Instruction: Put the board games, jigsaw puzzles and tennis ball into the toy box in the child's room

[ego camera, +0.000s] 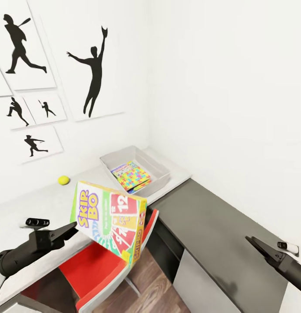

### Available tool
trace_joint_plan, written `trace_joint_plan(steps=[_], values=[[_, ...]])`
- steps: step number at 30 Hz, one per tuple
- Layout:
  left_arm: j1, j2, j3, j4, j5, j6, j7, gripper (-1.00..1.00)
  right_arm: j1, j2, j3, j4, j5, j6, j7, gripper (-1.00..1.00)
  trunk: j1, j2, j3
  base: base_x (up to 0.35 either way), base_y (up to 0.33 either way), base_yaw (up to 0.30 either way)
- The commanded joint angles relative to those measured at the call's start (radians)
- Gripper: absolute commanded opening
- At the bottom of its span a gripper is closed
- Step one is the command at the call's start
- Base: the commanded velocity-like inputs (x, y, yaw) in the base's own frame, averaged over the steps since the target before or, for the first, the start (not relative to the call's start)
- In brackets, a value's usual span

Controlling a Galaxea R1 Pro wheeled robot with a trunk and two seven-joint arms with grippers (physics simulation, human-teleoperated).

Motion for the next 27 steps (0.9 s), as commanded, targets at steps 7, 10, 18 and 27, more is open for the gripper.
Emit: trace_joint_plan(steps=[7, 10, 18, 27], values=[[0.000, -0.003, 0.006, 0.000, 0.005, 0.005, 0.006, -1.00, -0.001, 0.000, -0.001, 0.000, -0.002, 0.005, 0.003, 1.00, 0.000, -0.001, 0.000, 0.028, 0.000, -0.022], [0.000, -0.002, 0.008, 0.000, 0.005, 0.005, 0.015, -1.00, -0.001, 0.000, -0.001, 0.000, -0.002, 0.006, 0.001, 1.00, 0.000, -0.001, 0.000, 0.003, 0.000, -0.002], [-0.001, 0.004, 0.021, 0.000, 0.008, 0.011, 0.078, -1.00, -0.001, 0.000, -0.001, -0.001, -0.002, 0.009, 0.001, 1.00, 0.000, -0.001, 0.000, 0.000, 0.000, 0.000], [-0.002, 0.018, 0.030, 0.012, 0.001, 0.008, 0.104, -1.00, -0.001, 0.000, -0.002, -0.007, -0.002, 0.012, 0.000, 1.00, 0.000, -0.001, 0.000, 0.000, 0.000, 0.000]])
